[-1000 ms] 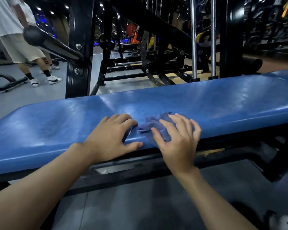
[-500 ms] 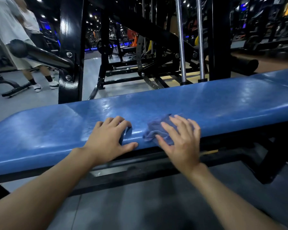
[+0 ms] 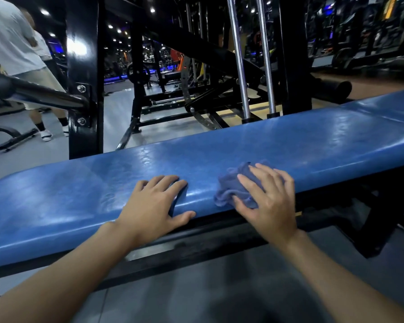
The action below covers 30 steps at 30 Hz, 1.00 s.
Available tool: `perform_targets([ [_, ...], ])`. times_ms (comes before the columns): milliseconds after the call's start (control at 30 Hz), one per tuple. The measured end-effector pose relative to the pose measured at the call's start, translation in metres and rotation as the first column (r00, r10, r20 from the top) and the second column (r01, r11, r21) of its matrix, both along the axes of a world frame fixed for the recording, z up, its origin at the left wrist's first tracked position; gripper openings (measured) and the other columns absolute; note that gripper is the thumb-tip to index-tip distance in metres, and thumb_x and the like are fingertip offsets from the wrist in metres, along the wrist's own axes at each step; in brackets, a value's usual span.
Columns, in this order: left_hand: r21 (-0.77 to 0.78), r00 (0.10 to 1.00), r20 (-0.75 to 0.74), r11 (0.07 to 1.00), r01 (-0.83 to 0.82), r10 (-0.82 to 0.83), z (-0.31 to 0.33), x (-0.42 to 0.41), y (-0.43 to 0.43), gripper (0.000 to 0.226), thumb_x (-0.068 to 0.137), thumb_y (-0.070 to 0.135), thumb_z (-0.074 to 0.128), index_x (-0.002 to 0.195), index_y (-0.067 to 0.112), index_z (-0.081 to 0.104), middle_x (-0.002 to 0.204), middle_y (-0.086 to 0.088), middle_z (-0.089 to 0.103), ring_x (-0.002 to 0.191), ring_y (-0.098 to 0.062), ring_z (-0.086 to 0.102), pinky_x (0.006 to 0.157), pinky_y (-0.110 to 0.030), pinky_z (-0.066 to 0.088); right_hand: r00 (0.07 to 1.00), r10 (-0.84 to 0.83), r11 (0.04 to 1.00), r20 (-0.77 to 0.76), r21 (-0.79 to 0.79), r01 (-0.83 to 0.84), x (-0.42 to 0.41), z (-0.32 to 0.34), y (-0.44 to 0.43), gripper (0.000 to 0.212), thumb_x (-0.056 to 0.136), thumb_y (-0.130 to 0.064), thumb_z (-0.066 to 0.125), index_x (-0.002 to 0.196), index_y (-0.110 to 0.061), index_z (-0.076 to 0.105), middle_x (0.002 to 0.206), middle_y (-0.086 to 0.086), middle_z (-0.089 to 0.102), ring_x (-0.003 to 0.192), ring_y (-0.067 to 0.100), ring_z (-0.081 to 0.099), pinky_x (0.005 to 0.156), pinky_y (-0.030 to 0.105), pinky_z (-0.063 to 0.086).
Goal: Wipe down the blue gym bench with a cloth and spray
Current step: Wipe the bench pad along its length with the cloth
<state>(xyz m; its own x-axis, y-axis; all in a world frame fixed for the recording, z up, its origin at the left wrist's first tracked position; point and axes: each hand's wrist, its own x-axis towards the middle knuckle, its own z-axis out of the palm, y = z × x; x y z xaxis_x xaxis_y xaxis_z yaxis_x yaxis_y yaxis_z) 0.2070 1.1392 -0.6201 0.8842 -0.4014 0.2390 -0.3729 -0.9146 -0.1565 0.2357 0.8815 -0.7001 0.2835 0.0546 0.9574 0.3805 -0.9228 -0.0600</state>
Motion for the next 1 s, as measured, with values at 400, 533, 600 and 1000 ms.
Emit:
perform_targets([
  [400, 0.050, 0.992, 0.054, 0.993, 0.111, -0.113, -0.002, 0.018, -0.077, 0.070, 0.081, 0.071, 0.030, 0.121, 0.020, 0.056, 0.122, 0.002, 0.057, 0.113, -0.022, 0.055, 0.102, -0.043, 0.035, 0.982, -0.185, 0.940, -0.037, 0.286, 0.188, 0.004, -0.004, -0.009, 0.026, 0.086, -0.032, 0.063, 0.104, -0.015, 0.072, 0.121, 0.010, 0.064, 0.123, 0.031, 0.054, 0.104, 0.056, 0.034],
  [533, 0.074, 0.988, 0.052, 0.987, 0.145, -0.149, 0.000, 0.025, -0.095, 0.071, 0.081, 0.073, 0.028, 0.120, 0.020, 0.055, 0.124, 0.003, 0.055, 0.114, -0.022, 0.054, 0.104, -0.041, 0.031, 0.995, -0.104, 0.991, 0.005, 0.080, 0.104, 0.010, -0.001, -0.065, 0.027, 0.088, -0.033, 0.063, 0.103, -0.013, 0.072, 0.117, 0.012, 0.065, 0.115, 0.031, 0.059, 0.095, 0.054, 0.040],
  [600, 0.067, 0.984, 0.060, 0.985, 0.162, -0.166, 0.000, 0.028, -0.106, 0.069, 0.082, 0.073, 0.028, 0.120, 0.022, 0.054, 0.125, 0.005, 0.054, 0.115, -0.020, 0.052, 0.103, -0.039, 0.032, 0.989, -0.149, 0.980, -0.011, 0.133, 0.150, 0.016, 0.000, -0.100, 0.028, 0.088, -0.032, 0.061, 0.103, -0.010, 0.071, 0.116, 0.015, 0.065, 0.112, 0.034, 0.060, 0.095, 0.053, 0.039],
  [1000, 0.097, 0.976, 0.065, 0.975, 0.200, -0.207, -0.004, 0.042, -0.184, 0.067, 0.083, 0.066, 0.026, 0.121, 0.018, 0.053, 0.127, 0.001, 0.052, 0.120, -0.023, 0.049, 0.099, -0.038, 0.036, 0.989, -0.143, 0.984, -0.038, 0.104, 0.146, 0.026, -0.001, -0.157, 0.028, 0.090, -0.034, 0.058, 0.106, -0.014, 0.069, 0.116, 0.011, 0.063, 0.114, 0.029, 0.057, 0.097, 0.048, 0.036],
])
